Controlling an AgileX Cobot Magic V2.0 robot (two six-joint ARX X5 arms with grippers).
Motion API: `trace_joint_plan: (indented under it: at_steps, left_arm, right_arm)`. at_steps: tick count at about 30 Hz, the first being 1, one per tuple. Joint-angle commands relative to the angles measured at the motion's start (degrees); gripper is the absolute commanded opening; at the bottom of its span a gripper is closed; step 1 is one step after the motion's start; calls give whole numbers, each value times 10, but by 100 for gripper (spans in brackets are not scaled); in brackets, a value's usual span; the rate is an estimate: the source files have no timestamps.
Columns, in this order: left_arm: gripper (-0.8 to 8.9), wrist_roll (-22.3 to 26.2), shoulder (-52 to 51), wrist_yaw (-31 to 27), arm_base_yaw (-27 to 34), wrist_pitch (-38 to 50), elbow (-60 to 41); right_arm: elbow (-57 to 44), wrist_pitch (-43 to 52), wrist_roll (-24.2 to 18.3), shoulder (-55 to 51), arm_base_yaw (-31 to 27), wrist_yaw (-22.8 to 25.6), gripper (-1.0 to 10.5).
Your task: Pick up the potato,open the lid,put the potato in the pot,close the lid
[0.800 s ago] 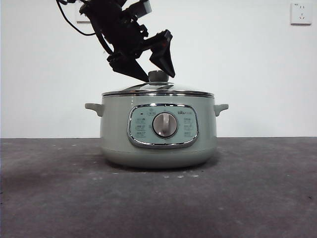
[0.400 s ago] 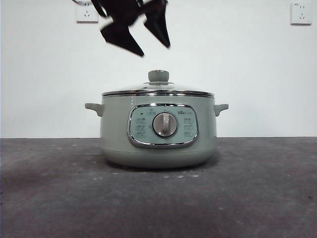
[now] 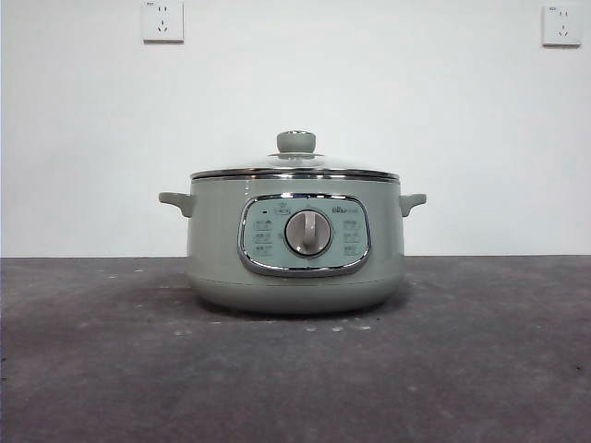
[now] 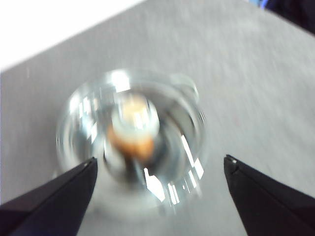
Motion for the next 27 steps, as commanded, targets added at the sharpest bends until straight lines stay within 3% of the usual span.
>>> trace_joint_plan:
  at_steps: [1,6,15,17,22,23,27]
  left_arm:
    - [437,0,-25,0,2,-72,-2]
    - [437,1,-67,0,2,-145,-2]
    - [433,0,-86,0,2,-149,-2]
    - [356,0,-85,0,2,-149,-2]
    - [11,0,-85,0,2,-149,-2]
    - [-18,0,-85,0,2,-149,-2]
    - [-8,-4,-85,0,2,-149,-2]
  right_arm:
    - [-5,12,-4,-2,0,2,438]
    - [-5,18,-4,-2,0,2,438]
    - [-5,10,-4,-2,0,2,436]
    - [-5,10,-3,-2,0,2,406]
    - [-5,11,-4,-2,0,2,46]
    - [-5,11,-4,-2,0,2,-9]
    - [-5,10,-4,-2,0,3,-11]
